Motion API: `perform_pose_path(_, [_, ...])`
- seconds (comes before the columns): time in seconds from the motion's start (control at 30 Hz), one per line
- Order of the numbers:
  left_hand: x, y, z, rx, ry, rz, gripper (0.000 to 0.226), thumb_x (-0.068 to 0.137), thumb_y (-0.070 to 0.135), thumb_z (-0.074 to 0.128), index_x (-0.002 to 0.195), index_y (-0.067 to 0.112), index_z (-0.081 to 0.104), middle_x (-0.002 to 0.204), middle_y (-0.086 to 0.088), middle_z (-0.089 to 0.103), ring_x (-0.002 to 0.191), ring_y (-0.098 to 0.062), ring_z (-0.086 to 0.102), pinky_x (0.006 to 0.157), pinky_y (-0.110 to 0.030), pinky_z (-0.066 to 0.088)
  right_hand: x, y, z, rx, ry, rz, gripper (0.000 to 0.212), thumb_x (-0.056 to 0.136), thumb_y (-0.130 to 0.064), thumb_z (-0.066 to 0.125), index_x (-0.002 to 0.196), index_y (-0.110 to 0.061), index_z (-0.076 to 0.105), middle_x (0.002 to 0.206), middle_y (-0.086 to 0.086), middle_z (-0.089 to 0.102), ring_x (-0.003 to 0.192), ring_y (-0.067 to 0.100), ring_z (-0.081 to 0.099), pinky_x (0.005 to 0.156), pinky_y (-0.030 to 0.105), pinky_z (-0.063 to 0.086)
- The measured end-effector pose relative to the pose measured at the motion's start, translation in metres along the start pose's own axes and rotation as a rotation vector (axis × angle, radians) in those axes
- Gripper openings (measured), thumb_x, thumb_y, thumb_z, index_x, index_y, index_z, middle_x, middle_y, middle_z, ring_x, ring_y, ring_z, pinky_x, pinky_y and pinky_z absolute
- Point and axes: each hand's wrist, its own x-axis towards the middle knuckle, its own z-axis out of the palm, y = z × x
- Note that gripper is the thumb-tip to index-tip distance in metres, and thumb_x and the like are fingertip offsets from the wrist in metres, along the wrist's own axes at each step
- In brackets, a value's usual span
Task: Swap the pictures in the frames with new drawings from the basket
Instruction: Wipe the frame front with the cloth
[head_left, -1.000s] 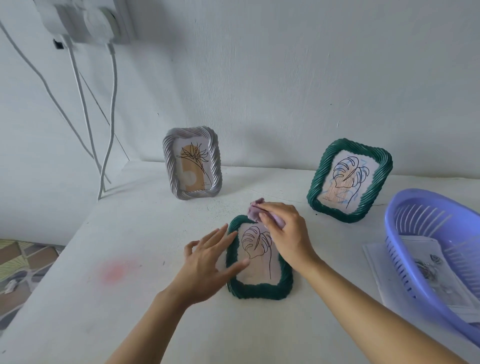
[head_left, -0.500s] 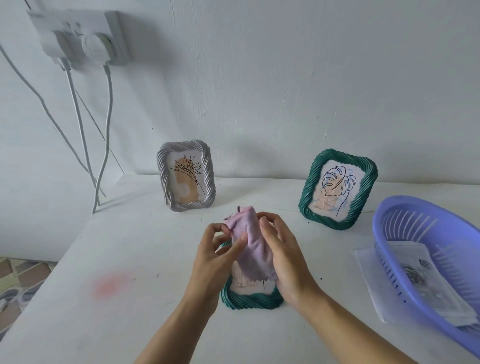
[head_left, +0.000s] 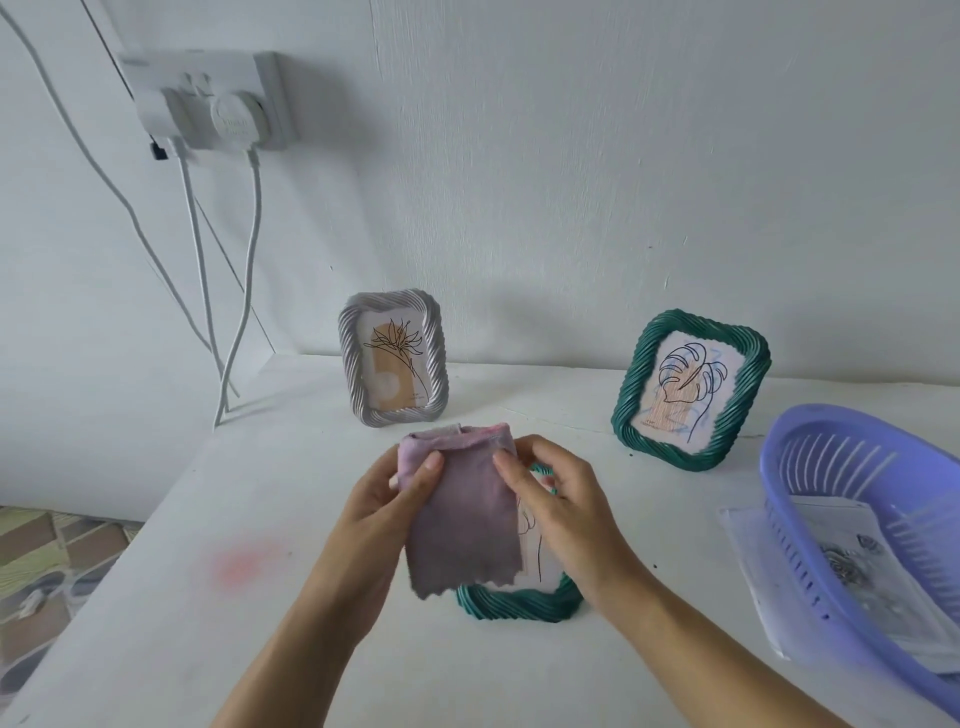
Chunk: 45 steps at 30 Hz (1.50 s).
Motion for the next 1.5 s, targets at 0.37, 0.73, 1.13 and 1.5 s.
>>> perform_pose_path(0.37, [0.025, -0.009, -0.101, 0.314, 0.379, 0.035, 0.014, 0.099, 0.036, 0.058, 0.103, 0.027, 0.068, 0.095, -0.011, 0.075, 0.093, -0.037, 0.070, 0.081, -0.055, 0.055, -0.003, 0.086, -0.031, -0.787, 0.131, 0.066, 0.037, 0.096, -0.047, 0.053, 0.130, -0.031, 0.054, 0.128, -0.015, 0.057, 0.128, 0.012, 0.042, 0.105, 0.049, 0.038])
perform_pose_path(0.73, [0.053, -0.043, -0.159, 0.849, 0.526, -0.092, 0.017, 0.097, 0.032, 0.060, 0.101, 0.016, 0.062, 0.093, -0.010, 0.067, 0.094, -0.037, 0.060, 0.072, -0.037, 0.039, -0.004, 0.116, -0.015, -1.143, 0.146, 0.081, 0.053, 0.099, -0.054, 0.017, 0.126, -0.031, 0.056, 0.144, -0.004, 0.049, 0.132, 0.020, 0.046, 0.110, 0.062, 0.023])
perform_pose_path(1.13, [0.039, -0.072, -0.169, 1.392, 0.556, 0.380, 0.009, 0.089, 0.024, 0.071, 0.098, 0.024, 0.069, 0.102, 0.000, 0.064, 0.096, -0.033, 0.057, 0.081, -0.044, 0.035, -0.003, 0.123, -0.017, -1.115, 0.169, 0.087, 0.049, 0.098, -0.054, 0.022, 0.127, -0.035, 0.056, 0.146, -0.007, 0.046, 0.136, 0.016, 0.041, 0.114, 0.058, 0.017])
perform_pose_path(1.5, [0.032, -0.090, -0.166, 1.549, 0.226, 0.076, 0.050, 0.099, 0.058, 0.007, 0.146, 0.053, 0.023, 0.157, 0.020, 0.029, 0.139, -0.020, 0.033, 0.098, -0.054, 0.032, -0.006, 0.116, -0.016, -1.067, 0.184, 0.091, 0.054, 0.095, -0.055, 0.022, 0.131, -0.033, 0.057, 0.148, -0.010, 0.045, 0.137, 0.012, 0.040, 0.117, 0.054, 0.011])
